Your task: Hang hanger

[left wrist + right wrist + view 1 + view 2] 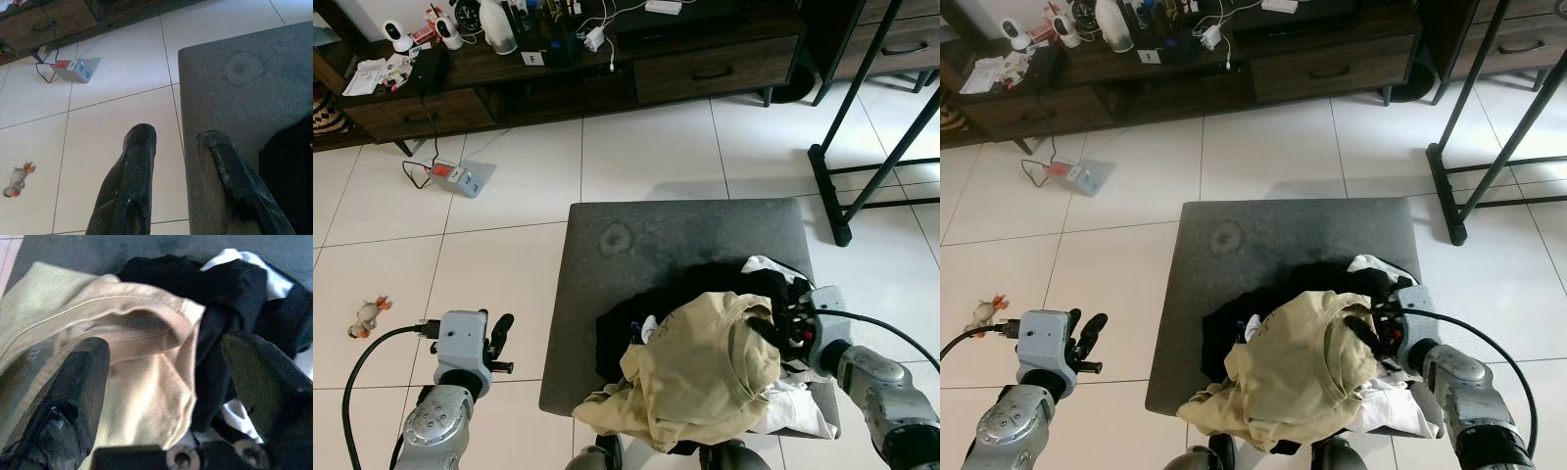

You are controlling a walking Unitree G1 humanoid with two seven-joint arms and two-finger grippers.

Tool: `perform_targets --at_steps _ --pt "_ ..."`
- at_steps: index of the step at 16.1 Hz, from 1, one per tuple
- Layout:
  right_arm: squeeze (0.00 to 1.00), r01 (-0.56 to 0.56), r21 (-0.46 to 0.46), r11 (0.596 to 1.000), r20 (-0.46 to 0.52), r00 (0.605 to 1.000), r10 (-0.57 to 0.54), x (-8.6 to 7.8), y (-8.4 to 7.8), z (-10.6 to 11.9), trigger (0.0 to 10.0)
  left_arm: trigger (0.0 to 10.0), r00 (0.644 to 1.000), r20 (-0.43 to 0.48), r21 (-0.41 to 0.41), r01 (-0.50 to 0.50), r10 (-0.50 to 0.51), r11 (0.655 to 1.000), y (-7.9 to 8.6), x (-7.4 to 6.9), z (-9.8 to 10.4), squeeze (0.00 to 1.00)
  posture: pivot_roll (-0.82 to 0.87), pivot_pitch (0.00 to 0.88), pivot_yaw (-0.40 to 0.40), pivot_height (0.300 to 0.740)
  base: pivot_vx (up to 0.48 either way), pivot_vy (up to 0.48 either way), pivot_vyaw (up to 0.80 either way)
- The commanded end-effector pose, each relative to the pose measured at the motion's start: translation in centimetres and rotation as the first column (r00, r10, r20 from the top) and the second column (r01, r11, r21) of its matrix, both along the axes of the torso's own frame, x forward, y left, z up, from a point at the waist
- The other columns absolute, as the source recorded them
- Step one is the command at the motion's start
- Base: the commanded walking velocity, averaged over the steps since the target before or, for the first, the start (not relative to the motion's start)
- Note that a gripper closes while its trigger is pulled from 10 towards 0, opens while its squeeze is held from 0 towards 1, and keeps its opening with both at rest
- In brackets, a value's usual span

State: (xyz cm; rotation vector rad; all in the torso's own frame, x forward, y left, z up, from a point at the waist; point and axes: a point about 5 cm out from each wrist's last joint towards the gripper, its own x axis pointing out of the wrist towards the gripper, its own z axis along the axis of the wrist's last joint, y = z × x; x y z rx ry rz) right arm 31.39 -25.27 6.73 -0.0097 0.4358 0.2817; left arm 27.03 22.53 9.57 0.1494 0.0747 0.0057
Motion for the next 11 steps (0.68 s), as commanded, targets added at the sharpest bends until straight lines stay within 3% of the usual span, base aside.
perform_targets --at_steps 1,4,11 --pt "0.00 0.025 0.013 1.000 -0.013 1.000 -0.025 -0.4 0.1 -0.7 10.0 10.0 0.999 -0.036 0.004 -0.019 0.019 1.000 0.5 -0.8 -0.6 0.00 0.14 0.420 0.150 0.740 0.000 0.000 0.00" --pt "0.00 0.077 0.022 0.997 0.036 0.996 -0.077 -0.1 -0.2 -0.2 10.0 10.0 0.999 -0.041 0.001 -0.020 0.020 1.000 0.6 -0.9 -0.6 0.00 0.14 0.425 0.152 0.740 0.000 0.000 0.00" --pt "0.00 0.090 -0.011 0.996 -0.037 0.995 -0.091 -0.6 0.6 -2.1 10.0 10.0 0.999 -0.044 -0.001 -0.020 0.020 1.000 0.7 -1.0 -0.5 0.00 0.16 0.428 0.157 0.740 0.000 0.000 0.00"
